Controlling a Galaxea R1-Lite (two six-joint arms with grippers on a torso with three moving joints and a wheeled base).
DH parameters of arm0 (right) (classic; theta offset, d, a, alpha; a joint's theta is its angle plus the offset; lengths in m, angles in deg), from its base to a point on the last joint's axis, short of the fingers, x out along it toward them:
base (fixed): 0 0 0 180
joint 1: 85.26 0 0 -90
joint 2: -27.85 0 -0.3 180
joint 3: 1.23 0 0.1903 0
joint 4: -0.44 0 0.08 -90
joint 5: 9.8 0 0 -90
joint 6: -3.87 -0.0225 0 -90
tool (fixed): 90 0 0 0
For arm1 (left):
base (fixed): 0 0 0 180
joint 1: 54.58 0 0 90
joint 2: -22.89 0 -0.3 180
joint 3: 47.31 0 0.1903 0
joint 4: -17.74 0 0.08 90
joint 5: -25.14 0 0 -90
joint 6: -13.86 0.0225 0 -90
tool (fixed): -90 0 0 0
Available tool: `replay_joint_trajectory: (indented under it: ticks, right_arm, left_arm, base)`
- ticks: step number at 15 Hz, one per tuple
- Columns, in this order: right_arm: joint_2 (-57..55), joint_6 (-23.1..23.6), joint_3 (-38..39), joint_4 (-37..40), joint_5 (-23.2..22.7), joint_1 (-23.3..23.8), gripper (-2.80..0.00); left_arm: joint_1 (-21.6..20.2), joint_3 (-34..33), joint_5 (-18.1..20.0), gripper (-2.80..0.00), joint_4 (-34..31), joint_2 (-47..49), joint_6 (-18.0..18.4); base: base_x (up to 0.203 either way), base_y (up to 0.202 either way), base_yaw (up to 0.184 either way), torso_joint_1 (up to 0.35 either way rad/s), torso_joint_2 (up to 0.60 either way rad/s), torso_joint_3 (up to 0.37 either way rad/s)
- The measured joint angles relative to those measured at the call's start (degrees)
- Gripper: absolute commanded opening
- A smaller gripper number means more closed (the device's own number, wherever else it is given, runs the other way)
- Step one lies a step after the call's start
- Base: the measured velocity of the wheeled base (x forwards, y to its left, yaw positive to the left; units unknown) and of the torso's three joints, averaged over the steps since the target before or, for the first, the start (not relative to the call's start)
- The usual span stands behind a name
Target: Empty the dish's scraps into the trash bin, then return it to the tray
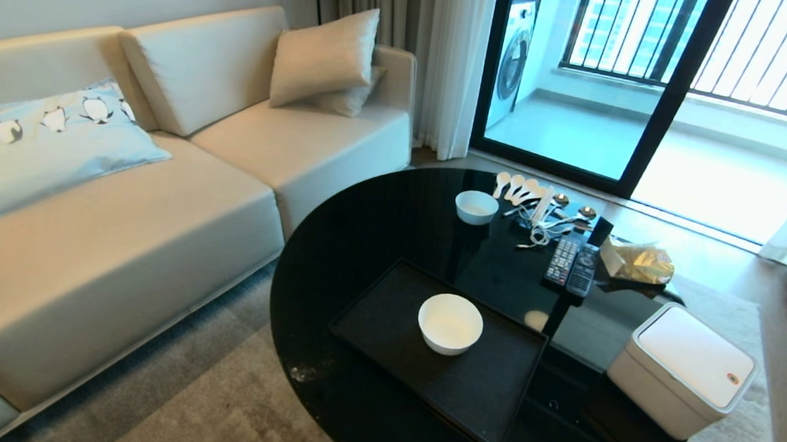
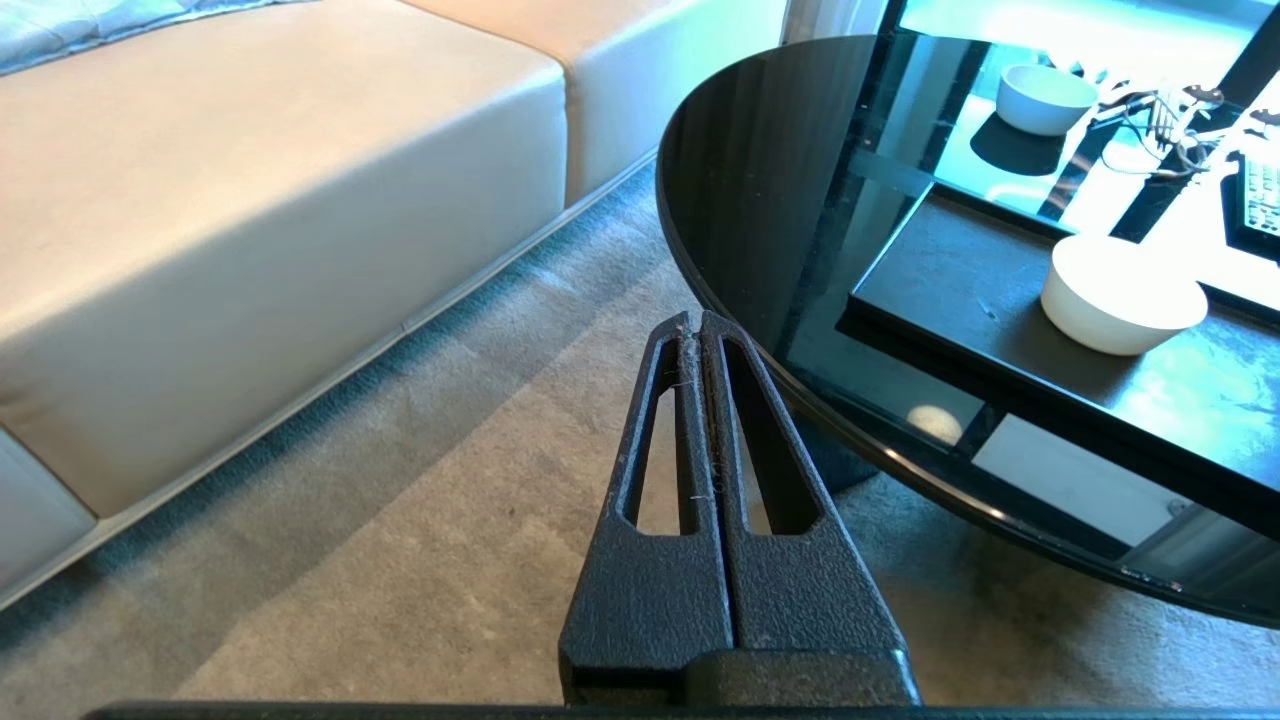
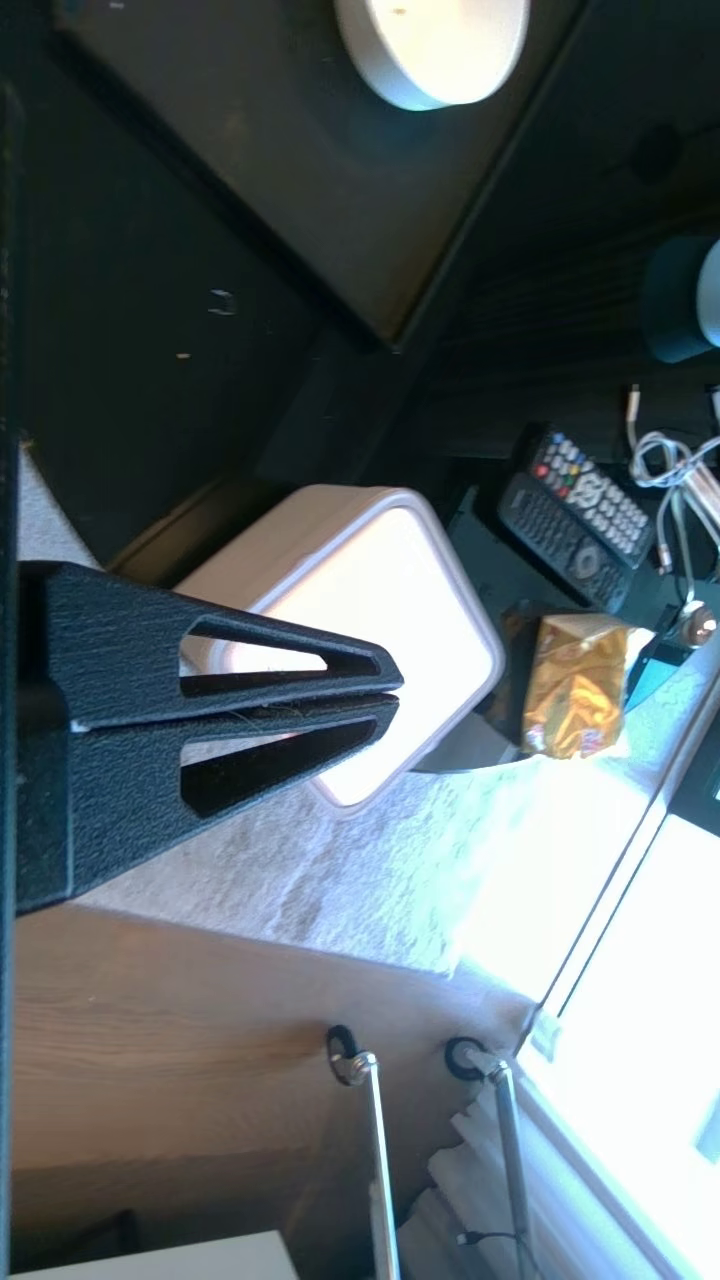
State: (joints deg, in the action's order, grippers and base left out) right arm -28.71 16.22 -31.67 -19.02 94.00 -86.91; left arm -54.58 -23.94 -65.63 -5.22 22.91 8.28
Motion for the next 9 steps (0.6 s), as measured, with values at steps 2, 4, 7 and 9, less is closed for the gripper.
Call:
replay_joint_trajectory:
  ticks: [2,4,7,9]
  right_arm:
    - [9.32,0.22,3.46,5.91,-0.15,0.76,-2.8]
    - [18.97,0.25,5.32,14.83,-1.67,1.64,-2.8]
    - [32.67,0.21,6.51,30.0,-8.74,2.66,-2.8]
    - [40.02,-0.15,6.79,37.38,-13.3,2.46,-2.8]
  left_arm:
    - [0.0,0.0,0.02,-2.8,0.0,0.0,0.02]
    - [0.0,0.0,0.02,-2.8,0.0,0.0,0.0]
    - [0.0,0.0,0.02,-2.8,0.0,0.0,-0.01]
    - [0.0,0.0,0.0,-2.8,0.0,0.0,0.02]
  base:
    - [0.0,0.0,0.0,0.0,0.0,0.0]
    - [0.0,0.0,0.0,0.0,0.0,0.0]
    - [0.0,0.0,0.0,0.0,0.0,0.0]
    - [0.0,0.0,0.0,0.0,0.0,0.0]
